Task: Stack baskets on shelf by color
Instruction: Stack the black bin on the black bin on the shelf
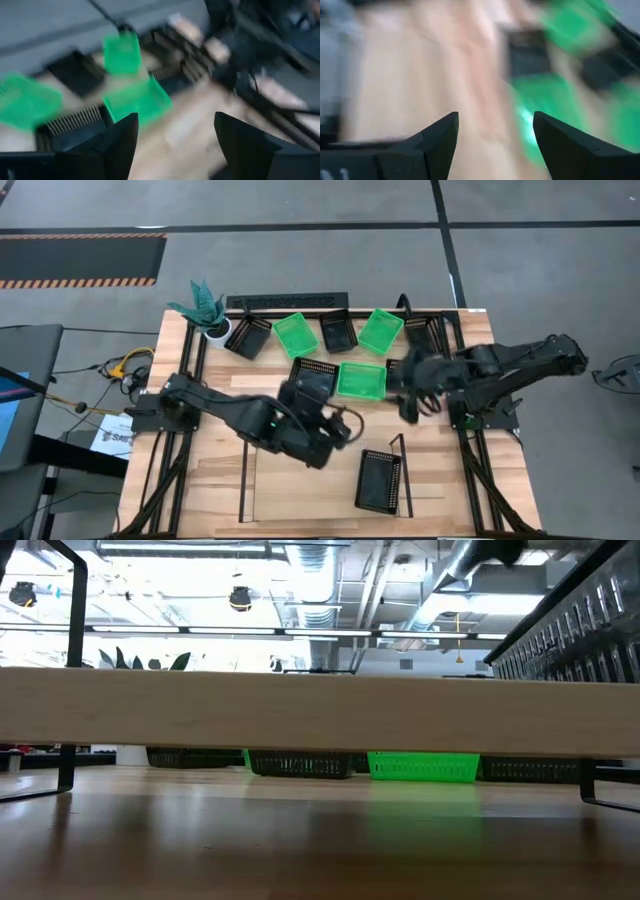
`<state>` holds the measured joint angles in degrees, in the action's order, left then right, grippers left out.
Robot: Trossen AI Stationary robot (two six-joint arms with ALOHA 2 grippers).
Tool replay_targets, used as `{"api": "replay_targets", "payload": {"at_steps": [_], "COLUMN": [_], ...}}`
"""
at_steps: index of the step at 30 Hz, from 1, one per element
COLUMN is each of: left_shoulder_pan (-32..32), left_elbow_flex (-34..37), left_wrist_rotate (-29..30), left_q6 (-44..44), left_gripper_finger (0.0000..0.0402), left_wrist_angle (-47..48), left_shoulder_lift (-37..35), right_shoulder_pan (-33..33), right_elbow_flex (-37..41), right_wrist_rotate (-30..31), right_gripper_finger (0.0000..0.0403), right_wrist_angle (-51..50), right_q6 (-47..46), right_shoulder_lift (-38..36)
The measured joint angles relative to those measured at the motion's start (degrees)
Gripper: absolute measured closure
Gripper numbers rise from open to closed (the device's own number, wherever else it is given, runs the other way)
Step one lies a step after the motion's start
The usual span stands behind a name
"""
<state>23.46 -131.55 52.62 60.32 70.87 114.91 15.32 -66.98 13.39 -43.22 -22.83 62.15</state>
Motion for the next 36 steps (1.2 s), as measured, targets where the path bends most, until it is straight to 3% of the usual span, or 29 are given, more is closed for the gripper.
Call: {"api": "replay_targets", "payload": {"at_steps": [4, 6, 10, 17, 36], "left_shoulder_pan": [-0.6, -1.1, -2.5, -3.4, -2.8], "left_elbow_flex": [0.0, 0.0, 0.0, 0.6, 0.6], "left_wrist_rotate": [5.7, 6.6, 4.2, -0.6, 0.8], "left_q6": [-3.1, -4.2, -4.2, -2.2, -7.4], "left_gripper_finger": [0.0152, 0.0152, 0.0152, 0.0152, 0.0152], "left_wrist_angle": [0.1, 0.0, 0.0, -1.7, -2.7], "left_shoulder_lift": [-1.7, -2.0, -1.8, -1.5, -1.4], "right_shoulder_pan": [8.5, 11.2, 11.6, 13.1, 13.5], "right_elbow_flex": [0.0, 0.0, 0.0, 0.0, 0.0], "right_wrist_rotate": [-2.8, -0.8, 2.9, 2.2, 8.5], "right_gripper_finger": [0.0121, 0.0121, 0.0121, 0.0121, 0.0121], "right_wrist_angle": [15.3, 18.4, 20.2, 21.4, 21.9], "right_q6": [3.9, 6.6, 8.2, 9.2, 12.2], "right_shoulder_lift": [0.0, 0.0, -0.8, -1.5, -1.0]}}
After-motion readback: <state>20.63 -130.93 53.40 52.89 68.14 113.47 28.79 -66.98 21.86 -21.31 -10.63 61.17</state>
